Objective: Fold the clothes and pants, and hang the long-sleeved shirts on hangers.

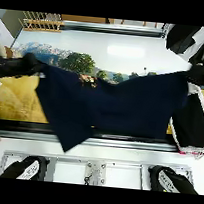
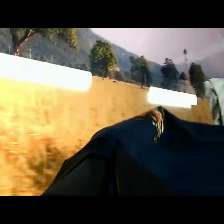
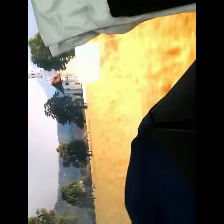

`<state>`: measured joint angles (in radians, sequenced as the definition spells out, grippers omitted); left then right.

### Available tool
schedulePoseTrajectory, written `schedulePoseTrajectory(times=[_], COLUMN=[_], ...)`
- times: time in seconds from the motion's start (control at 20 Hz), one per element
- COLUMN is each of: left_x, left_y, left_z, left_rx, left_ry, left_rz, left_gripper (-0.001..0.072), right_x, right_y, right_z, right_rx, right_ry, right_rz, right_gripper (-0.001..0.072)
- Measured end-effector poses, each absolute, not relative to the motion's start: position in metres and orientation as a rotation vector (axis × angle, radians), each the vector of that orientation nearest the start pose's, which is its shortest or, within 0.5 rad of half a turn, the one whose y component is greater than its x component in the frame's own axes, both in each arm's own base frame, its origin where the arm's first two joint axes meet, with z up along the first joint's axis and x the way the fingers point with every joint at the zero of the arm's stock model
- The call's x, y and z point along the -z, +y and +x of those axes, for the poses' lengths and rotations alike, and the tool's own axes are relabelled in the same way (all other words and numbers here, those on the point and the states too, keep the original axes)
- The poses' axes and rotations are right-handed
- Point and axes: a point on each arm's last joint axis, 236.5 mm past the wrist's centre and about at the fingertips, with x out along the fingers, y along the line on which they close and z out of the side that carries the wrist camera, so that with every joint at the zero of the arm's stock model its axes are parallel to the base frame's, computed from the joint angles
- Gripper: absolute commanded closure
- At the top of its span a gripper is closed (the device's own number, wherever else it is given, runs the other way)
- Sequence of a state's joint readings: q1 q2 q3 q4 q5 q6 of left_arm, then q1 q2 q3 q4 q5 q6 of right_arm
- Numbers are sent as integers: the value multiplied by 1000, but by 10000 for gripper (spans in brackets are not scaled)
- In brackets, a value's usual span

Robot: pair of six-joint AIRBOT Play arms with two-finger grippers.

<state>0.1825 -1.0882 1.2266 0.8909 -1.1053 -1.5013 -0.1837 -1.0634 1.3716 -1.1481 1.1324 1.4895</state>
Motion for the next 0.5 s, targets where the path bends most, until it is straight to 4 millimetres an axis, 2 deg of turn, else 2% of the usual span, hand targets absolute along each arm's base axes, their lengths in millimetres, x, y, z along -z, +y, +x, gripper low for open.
schedulePoseTrajectory(times=[0.05,0.1,0.15,0.2,0.3,0.4,0.5], left_x=[-137,-117,-101,-88,-70,-59,-47], left_y=[-58,-55,-52,-46,-32,-14,4], left_z=[429,450,465,479,493,490,473], left_rx=[267,258,251,239,221,199,162], left_ry=[895,927,960,992,1043,1085,1120], left_rz=[-598,-608,-621,-644,-673,-679,-670], left_gripper=[100,15,52,52,53,52,52], right_x=[-183,-167,-156,-151,-147,-153,-159], right_y=[17,20,23,25,23,17,13], right_z=[433,456,478,494,517,526,521], right_rx=[-153,-158,-161,-163,-155,-144,-149], right_ry=[773,771,755,732,684,646,645], right_rz=[324,332,353,379,418,441,435], right_gripper=[160,52,53,54,55,55,56])
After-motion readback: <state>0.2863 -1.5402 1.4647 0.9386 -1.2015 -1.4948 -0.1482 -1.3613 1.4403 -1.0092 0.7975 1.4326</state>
